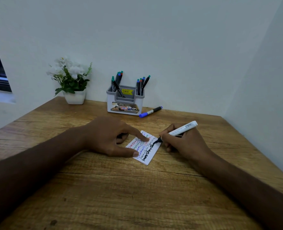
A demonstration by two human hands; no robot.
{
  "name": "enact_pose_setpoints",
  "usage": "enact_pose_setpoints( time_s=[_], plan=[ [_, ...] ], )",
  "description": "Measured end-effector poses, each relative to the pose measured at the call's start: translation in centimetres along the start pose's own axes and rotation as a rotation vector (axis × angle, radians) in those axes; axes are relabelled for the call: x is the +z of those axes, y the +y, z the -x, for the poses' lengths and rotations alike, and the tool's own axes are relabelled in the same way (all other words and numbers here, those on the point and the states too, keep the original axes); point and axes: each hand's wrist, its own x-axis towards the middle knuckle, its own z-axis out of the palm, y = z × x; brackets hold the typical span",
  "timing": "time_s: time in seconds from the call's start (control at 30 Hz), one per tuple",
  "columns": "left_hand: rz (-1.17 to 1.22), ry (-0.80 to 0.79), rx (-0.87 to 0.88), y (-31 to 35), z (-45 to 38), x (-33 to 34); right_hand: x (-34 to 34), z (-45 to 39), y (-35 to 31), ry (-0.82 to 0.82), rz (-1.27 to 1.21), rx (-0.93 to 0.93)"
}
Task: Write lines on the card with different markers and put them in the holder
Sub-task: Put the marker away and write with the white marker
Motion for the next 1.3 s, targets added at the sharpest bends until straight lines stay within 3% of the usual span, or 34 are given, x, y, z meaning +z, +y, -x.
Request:
enact_pose_setpoints(
  time_s=[0.63, 0.77, 0.87, 1.1, 1.2, 1.3],
  plan=[
    [-0.005, -0.003, 0.0, 0.1, 0.1, -0.1, -0.1, -0.4, 0.0, 0.044, -0.065, 0.072],
    [-0.004, -0.002, -0.002, 0.1, 0.1, -0.1, 0.1, -0.3, 0.0, 0.174, -0.03, 0.023],
    [-0.014, 0.009, -0.015, 0.1, 0.2, 0.0, -0.1, -0.1, -0.3, 0.233, -0.189, -0.014],
    [0.133, 0.208, -0.11, 0.6, 0.3, 0.1, 0.2, 0.6, -0.8, 0.073, -0.592, -0.057],
    [0.209, 0.345, -0.162, 1.0, 0.0, 0.3, 0.1, 0.9, -1.0, 0.029, -0.611, -0.115],
    [0.313, 0.373, -0.2, 1.5, -0.7, 0.2, 0.0, 0.9, -0.8, 0.055, -0.606, -0.137]
  ],
)
